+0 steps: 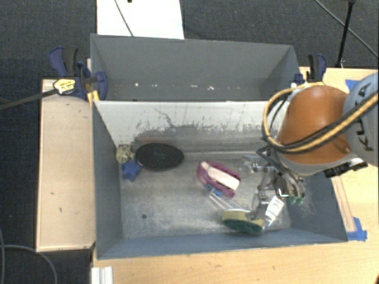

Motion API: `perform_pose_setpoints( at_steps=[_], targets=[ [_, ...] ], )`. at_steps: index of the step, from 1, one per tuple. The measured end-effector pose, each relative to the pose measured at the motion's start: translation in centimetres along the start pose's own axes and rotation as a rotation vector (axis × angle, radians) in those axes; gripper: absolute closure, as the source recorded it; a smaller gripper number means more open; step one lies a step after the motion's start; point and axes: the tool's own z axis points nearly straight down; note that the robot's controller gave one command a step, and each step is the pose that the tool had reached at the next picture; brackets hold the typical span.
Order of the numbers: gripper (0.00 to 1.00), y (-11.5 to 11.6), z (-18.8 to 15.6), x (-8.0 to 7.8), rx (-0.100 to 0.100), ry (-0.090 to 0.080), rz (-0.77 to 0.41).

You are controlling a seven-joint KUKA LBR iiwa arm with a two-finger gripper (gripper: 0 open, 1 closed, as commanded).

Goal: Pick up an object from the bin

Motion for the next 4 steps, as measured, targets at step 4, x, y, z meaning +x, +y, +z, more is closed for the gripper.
perform_pose_setpoints(
  at_steps=[4],
  targets=[
    [0.00, 0.5, 10.9, 0.1, 0.002, -0.015, 0.208]
  ],
)
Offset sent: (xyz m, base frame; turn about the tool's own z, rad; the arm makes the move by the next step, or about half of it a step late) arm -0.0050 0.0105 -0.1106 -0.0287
